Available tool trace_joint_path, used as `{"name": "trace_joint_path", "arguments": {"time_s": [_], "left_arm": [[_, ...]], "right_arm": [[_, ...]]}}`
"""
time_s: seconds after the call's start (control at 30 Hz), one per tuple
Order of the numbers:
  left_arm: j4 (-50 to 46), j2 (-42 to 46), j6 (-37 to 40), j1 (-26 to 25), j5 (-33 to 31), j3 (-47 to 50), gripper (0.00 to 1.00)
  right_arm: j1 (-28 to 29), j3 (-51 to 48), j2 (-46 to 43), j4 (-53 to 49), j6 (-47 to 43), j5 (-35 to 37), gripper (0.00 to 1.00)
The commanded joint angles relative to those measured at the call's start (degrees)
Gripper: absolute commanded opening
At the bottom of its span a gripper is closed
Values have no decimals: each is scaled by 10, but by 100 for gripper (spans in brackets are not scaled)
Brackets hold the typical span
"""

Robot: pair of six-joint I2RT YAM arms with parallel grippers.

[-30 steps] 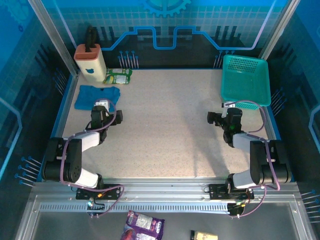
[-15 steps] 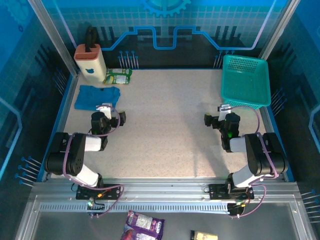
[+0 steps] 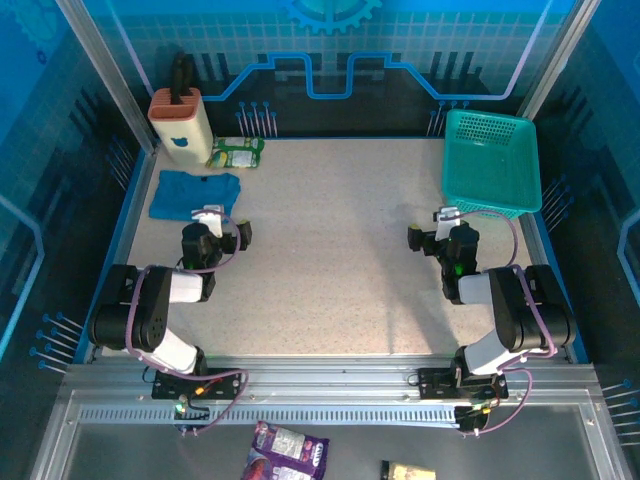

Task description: Fold the inside-out t-shirt

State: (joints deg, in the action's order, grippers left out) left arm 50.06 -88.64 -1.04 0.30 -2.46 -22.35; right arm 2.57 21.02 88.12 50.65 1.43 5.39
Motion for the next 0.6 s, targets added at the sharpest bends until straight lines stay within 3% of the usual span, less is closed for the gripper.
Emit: {"name": "trace_joint_path", "arguments": {"time_s": [0.0,0.57], "left_arm": [[22,-1,11,1,16,2,99],[22,-2,12,2,17,2,99]], "right_arm": [[7,12,2,18,-11,0,100],[6,17,3,7,-17,-24,100]]}}
